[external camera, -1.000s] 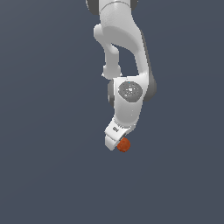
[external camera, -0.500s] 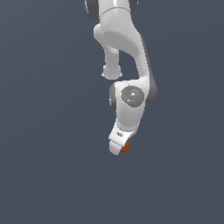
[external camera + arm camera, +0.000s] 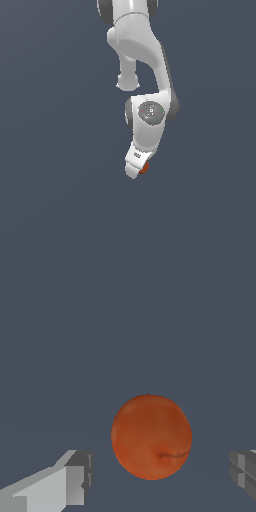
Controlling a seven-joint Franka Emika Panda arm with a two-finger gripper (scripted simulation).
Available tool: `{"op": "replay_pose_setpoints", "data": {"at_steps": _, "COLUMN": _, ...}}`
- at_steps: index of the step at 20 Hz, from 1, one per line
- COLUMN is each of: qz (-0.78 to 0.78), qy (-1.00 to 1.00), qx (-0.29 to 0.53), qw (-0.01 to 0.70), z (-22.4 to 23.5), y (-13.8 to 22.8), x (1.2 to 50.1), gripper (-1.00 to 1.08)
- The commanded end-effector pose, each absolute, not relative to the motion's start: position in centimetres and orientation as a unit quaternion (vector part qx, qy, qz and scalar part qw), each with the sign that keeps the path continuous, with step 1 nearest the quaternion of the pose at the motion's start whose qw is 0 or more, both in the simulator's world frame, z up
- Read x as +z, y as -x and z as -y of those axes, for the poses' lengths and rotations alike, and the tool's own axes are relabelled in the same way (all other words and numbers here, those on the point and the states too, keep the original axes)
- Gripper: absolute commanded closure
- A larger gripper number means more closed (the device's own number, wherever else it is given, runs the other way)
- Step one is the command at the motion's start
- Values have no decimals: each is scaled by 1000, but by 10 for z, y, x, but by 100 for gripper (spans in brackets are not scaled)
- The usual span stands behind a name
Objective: Pick up the object and move it to a goal position.
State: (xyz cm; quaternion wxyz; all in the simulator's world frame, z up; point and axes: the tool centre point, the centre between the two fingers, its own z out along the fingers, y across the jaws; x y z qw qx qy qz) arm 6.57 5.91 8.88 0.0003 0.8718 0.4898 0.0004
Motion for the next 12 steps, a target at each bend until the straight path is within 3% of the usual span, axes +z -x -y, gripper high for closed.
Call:
{"op": "replay_pose_setpoints", "data": {"at_steps": 1, "qz": -490, "qy": -871, "qx": 0, "qw": 0, "z": -59, "y": -65, "x": 78, "gripper": -92}}
{"op": "replay_pose_setpoints", "data": {"at_steps": 12, "qz": -492, "qy": -871, "qx": 0, "qw": 0, "z": -59, "y": -66, "x": 47, "gripper": -92}}
